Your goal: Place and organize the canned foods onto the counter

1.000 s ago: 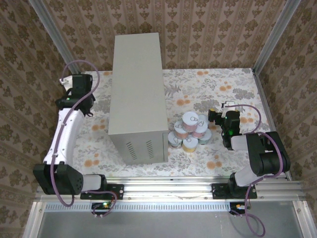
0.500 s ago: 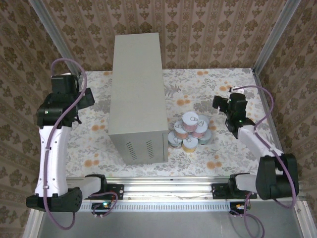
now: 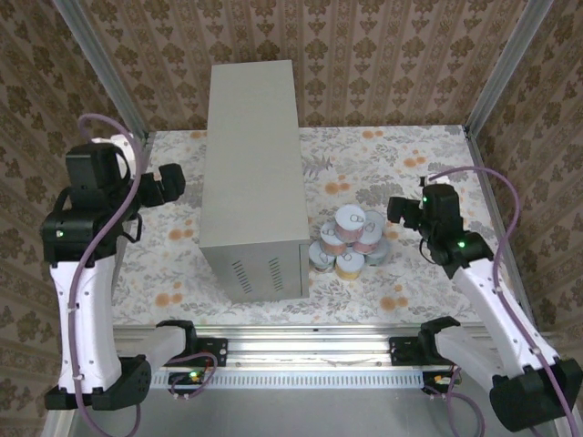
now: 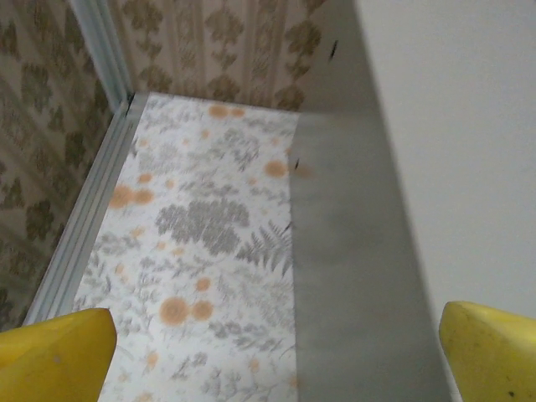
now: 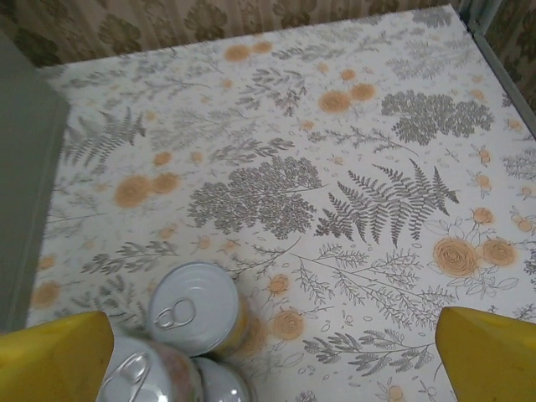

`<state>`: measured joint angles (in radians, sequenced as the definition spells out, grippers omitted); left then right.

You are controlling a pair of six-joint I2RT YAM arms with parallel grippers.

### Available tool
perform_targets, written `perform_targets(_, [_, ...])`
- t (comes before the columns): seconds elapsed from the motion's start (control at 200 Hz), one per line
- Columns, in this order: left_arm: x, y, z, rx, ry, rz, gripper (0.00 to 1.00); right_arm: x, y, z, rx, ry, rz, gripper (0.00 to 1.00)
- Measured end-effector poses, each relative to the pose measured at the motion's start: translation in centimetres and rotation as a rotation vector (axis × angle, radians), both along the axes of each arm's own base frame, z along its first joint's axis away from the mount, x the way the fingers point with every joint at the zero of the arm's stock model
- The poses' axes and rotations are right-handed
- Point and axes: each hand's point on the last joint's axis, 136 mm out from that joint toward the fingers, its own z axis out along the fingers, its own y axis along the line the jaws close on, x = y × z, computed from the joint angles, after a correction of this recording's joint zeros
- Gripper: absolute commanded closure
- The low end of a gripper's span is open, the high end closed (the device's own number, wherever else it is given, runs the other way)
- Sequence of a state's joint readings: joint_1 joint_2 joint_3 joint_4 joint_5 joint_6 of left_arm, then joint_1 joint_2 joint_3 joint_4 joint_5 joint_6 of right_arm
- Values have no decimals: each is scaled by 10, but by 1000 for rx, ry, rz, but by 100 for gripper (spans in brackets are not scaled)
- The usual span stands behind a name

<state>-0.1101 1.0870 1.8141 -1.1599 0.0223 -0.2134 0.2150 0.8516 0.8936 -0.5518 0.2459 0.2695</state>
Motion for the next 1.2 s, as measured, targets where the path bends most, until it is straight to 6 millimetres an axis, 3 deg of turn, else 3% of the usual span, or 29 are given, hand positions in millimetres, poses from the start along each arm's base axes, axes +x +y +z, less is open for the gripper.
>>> perform_targets(0.07, [-4, -11, 15, -10, -39, -46, 0, -10, 2, 9, 6, -2, 16, 0])
perform_targets(0.195, [-11, -19, 17, -27, -47, -87, 0, -25, 1, 9, -1, 22, 29, 0])
perform_targets(0.42, [-14, -27, 0, -58, 1, -124, 0, -32, 12, -12, 2, 124, 85, 0])
perform_targets(0.58, [-16, -35, -17, -82, 43, -161, 0, -36, 27, -14, 12, 129, 148, 0])
perform_targets(0.92, [-21, -57, -18, -138, 62, -274, 0, -51, 86, -23, 24, 155, 405, 0])
perform_targets(1.2, [-27, -70, -17, -163, 69, -344, 0, -34, 122, -50, -10, 207, 462, 0])
